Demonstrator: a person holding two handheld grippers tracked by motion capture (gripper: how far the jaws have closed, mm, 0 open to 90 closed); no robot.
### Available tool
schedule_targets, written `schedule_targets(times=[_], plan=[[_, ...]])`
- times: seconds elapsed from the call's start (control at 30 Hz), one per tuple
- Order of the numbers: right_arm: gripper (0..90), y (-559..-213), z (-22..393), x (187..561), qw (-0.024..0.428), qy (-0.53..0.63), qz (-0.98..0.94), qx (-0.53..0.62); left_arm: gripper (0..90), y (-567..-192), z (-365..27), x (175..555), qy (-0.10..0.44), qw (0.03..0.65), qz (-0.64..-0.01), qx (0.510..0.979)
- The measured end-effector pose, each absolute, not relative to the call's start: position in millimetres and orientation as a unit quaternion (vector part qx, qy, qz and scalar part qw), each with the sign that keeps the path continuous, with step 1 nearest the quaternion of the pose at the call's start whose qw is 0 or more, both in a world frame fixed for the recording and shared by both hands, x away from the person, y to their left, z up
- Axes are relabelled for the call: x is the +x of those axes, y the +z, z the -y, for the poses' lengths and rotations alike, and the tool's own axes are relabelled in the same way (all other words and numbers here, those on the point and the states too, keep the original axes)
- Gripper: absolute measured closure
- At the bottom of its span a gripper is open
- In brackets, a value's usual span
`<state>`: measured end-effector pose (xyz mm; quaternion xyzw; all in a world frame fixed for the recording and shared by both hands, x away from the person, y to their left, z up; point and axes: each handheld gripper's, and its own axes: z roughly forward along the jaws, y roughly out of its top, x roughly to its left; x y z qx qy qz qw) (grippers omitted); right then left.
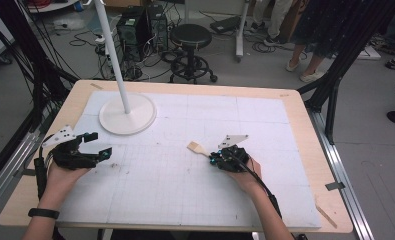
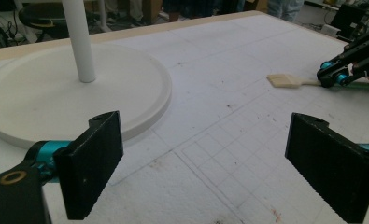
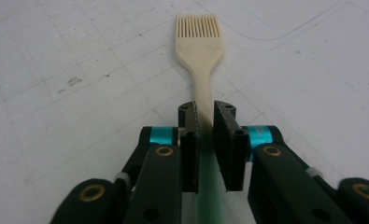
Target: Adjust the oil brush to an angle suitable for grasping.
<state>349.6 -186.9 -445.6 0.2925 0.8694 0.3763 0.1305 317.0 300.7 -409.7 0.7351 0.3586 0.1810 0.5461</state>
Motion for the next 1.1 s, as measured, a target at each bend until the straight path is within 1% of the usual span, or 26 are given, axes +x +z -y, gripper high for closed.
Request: schedule_targets(times=[0.33,0.57,0.67,0.73,0.77,0.8,0.87,0.9,0.93,1.07,1.1], plan=[[82.5,-443,189,351,0.12,0.388,-0.869,0.282,12.1,-408,-304,316,0.182,0.553,-0.361,0.729],[82.6,-429,175,350,0.108,0.413,-0.869,0.249,12.2,-404,-306,315,0.185,0.557,-0.357,0.727],[82.5,-418,154,352,0.089,0.425,-0.873,0.224,12.2,-400,-310,314,0.187,0.563,-0.357,0.722],[82.5,-416,148,353,0.085,0.428,-0.874,0.215,12.2,-398,-312,313,0.189,0.566,-0.356,0.719],[82.5,-413,134,354,0.077,0.43,-0.878,0.194,12.2,-397,-313,313,0.19,0.566,-0.355,0.719],[82.5,-413,134,354,0.077,0.43,-0.878,0.194,12.2,-396,-313,313,0.19,0.568,-0.356,0.717],[82.5,-410,119,355,0.065,0.43,-0.883,0.178,12.2,-395,-314,312,0.191,0.571,-0.355,0.715],[82.5,-409,102,357,0.052,0.428,-0.889,0.156,12.3,-395,-314,312,0.191,0.571,-0.355,0.715],[82.5,-409,102,357,0.052,0.428,-0.889,0.156,12.3,-394,-315,312,0.191,0.57,-0.353,0.716],[82.5,-409,70,357,0.035,0.426,-0.896,0.118,12.3,-393,-314,311,0.191,0.573,-0.351,0.715],[82.5,-410,54,359,0.03,0.422,-0.9,0.102,12.3,-392,-315,311,0.192,0.574,-0.349,0.715]])
